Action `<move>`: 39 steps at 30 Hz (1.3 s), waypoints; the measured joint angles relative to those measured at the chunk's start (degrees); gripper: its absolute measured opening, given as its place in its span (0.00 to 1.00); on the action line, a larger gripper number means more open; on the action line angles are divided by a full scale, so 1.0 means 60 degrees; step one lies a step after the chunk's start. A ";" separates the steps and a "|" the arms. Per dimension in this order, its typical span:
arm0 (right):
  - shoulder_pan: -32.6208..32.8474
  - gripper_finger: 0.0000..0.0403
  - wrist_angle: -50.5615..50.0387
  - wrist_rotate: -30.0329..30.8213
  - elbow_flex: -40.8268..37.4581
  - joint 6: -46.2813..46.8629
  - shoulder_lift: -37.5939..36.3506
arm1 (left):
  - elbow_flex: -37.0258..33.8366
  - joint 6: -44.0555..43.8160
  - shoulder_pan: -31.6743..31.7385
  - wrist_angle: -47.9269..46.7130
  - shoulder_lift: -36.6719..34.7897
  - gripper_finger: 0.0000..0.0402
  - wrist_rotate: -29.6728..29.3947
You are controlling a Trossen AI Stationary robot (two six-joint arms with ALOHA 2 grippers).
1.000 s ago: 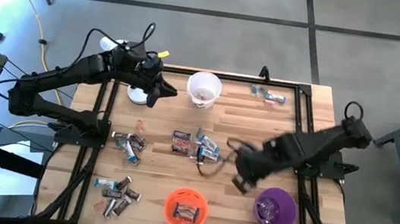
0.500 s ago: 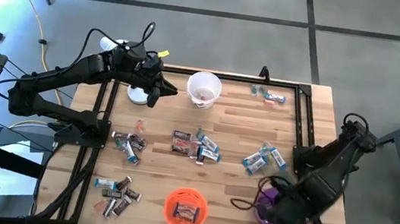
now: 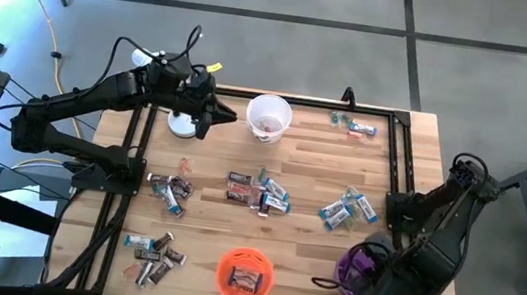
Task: Organize candy in baskets
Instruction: Put the orange gummy into the white bucket
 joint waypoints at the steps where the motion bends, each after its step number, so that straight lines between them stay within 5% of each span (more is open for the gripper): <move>1: -0.0022 0.43 -0.0036 0.0082 0.0000 0.0000 0.0000 | 0.0000 0.0038 0.0000 0.0015 0.0000 0.14 0.0000; 9: -0.0704 0.45 -0.0195 0.1102 0.0205 -0.0330 -0.0027 | 0.0000 -0.0105 -0.0003 0.0015 0.0001 0.14 0.0004; 17: -0.2408 0.38 -0.0280 0.2932 0.0331 -0.4158 -0.0336 | 0.0000 -0.0105 -0.0004 0.0008 0.0004 0.14 0.0076; 27: -0.6144 0.35 -0.0284 0.3005 -0.1204 -0.9962 -0.1099 | 0.0000 -0.0029 -0.0004 -0.0014 0.0001 0.14 0.0087; 39: -1.0169 0.35 0.0771 0.2119 -0.3639 -1.3302 -0.2743 | 0.0000 -0.0018 -0.0004 -0.0065 0.0354 0.14 0.0102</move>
